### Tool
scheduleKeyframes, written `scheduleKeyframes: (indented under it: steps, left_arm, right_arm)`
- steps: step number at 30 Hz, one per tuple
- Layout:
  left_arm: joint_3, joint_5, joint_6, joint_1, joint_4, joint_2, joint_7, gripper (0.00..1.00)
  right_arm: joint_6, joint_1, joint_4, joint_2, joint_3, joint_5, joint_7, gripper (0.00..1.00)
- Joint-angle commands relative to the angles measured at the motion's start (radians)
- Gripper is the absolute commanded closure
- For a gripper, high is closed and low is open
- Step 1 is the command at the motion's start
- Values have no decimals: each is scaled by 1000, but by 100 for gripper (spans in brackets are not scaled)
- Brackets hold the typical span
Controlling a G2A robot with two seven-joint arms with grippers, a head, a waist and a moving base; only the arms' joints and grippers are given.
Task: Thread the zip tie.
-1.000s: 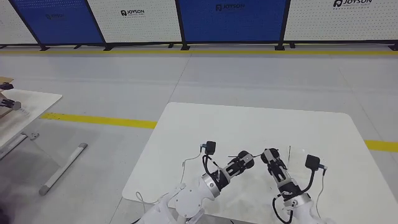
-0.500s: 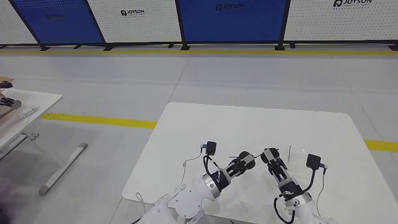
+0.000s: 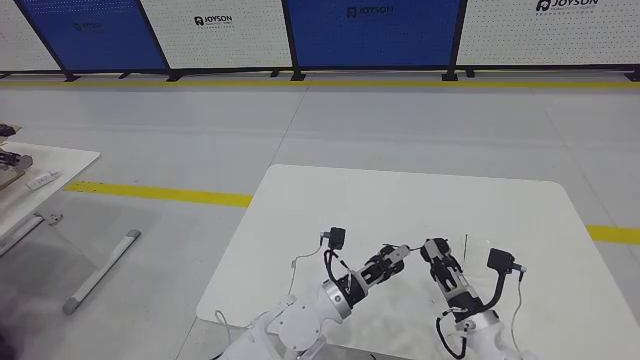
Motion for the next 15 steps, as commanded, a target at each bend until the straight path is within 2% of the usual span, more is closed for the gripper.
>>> scheduleKeyframes:
  steps: [1,8,15]
  left_arm:
    - [-6,-1,-1,2,0,1,2,74]
    - [-13,2,6,1,5,1,3,82]
    - [-10,3,17,-4,11,0,4,82]
  right_arm:
    - [3,-2,1,0,1,-13,-8,100]
    - [0,-7,2,-1,1,-50,-13,100]
    - [-12,-9,-2,-1,1,-73,-8,100]
